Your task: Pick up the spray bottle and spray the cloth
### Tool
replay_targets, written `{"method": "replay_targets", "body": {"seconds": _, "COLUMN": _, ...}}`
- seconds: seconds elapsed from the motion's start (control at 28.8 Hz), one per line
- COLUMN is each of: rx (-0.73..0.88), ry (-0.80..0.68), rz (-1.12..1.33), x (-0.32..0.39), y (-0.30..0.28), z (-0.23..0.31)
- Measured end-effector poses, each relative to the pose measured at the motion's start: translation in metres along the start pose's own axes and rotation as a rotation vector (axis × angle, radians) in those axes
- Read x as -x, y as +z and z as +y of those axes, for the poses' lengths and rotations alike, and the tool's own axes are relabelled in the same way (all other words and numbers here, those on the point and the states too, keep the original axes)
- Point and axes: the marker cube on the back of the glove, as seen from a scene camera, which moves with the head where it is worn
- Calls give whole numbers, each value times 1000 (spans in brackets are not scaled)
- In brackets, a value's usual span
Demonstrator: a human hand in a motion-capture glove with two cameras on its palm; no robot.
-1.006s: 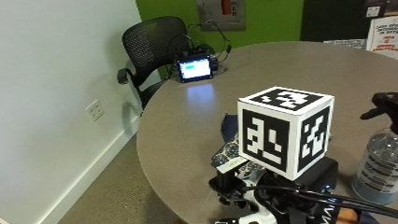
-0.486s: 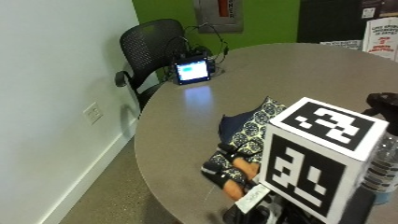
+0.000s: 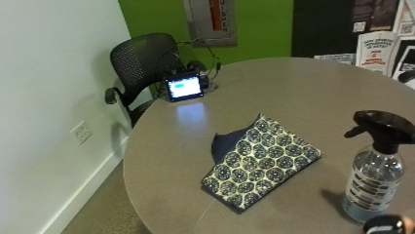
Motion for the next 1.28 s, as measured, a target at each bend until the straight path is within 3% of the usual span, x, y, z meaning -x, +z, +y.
{"method": "replay_targets", "body": {"seconds": 0.21, "rx": -106, "ry": 226, "rz": -259, "x": -80, "y": -11, "z": 7}}
{"method": "replay_targets", "body": {"seconds": 0.49, "rx": 100, "ry": 362, "rz": -440, "x": -177, "y": 29, "z": -8}}
{"method": "replay_targets", "body": {"seconds": 0.66, "rx": 276, "ry": 272, "rz": -523, "x": -191, "y": 81, "z": -20}}
{"method": "replay_targets", "body": {"seconds": 0.87, "rx": 274, "ry": 36, "rz": -129, "x": -246, "y": 118, "z": -34}}
{"method": "replay_targets", "body": {"seconds": 1.01, "rx": 234, "ry": 49, "rz": -309, "x": -222, "y": 130, "z": -38}}
{"method": "replay_targets", "body": {"seconds": 1.14, "rx": 172, "ry": 52, "rz": -272, "x": -217, "y": 138, "z": -44}}
{"method": "replay_targets", "body": {"seconds": 1.28, "rx": 110, "ry": 108, "rz": -614, "x": -161, "y": 139, "z": -54}}
